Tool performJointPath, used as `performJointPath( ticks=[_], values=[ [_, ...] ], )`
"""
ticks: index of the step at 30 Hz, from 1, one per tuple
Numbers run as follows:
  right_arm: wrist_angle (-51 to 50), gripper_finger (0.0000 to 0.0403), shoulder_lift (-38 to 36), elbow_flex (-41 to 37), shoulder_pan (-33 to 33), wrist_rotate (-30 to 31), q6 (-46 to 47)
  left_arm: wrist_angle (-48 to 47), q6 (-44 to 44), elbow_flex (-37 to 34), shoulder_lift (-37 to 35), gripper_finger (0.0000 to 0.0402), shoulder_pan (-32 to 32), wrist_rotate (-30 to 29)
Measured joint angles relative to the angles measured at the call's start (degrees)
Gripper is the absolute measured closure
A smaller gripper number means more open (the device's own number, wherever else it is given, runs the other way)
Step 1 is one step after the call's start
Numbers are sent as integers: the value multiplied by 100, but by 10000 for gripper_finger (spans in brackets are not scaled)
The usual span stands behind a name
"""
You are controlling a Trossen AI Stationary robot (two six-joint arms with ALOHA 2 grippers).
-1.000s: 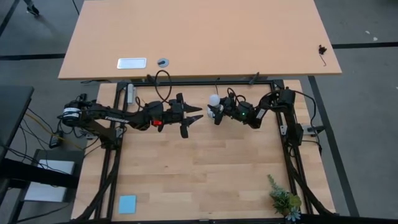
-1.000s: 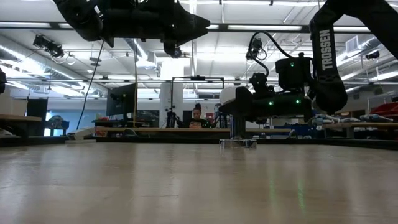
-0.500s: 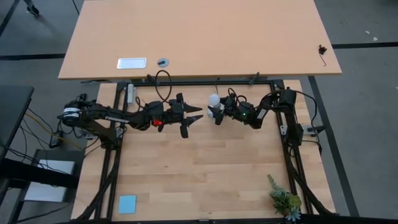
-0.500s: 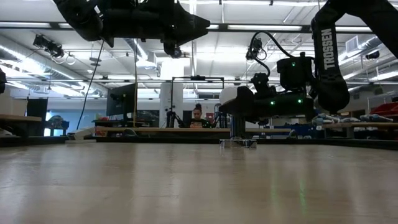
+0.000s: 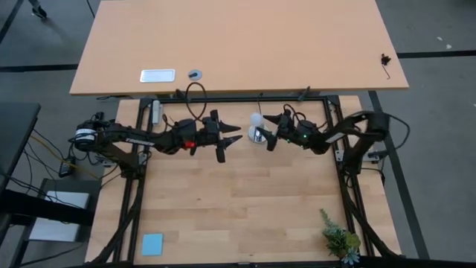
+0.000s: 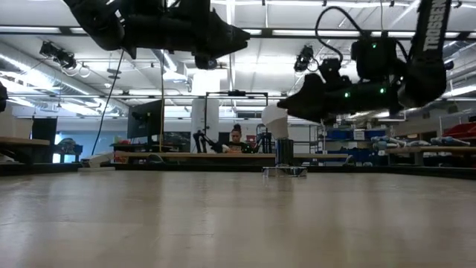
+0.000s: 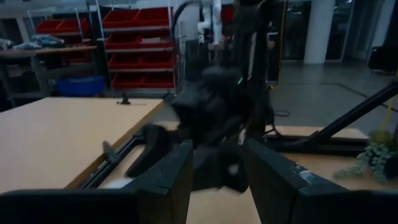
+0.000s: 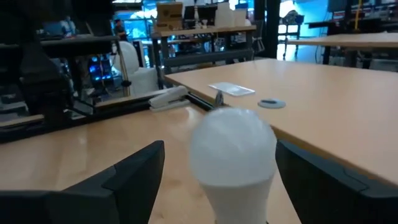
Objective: Screw lightbulb
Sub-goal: Insert the white lightbulb into the silver lamp
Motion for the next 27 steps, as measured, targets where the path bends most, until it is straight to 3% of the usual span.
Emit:
performJointPath(
  ticks=[7, 13, 18, 23, 27],
  values=[
    [-2269, 89, -1393, 441, 131, 223, -168, -189, 0, 0, -2, 254, 118, 0],
    [-6386, 91, -1998, 2325, 143, 255, -10, -452, 109, 2, -2, 254, 162, 2],
    [-9273, 97, -1571, 4411, 104, 139, -312, -628, 1, 2, -2, 254, 304, 122],
    [-11044, 105, -663, 6108, 11, -170, -473, -669, 0, 2, -2, 254, 416, 376],
    [-11975, 106, 111, 6979, -23, -201, -797, -649, -1, -81, -2, 254, 518, 431]
  ],
)
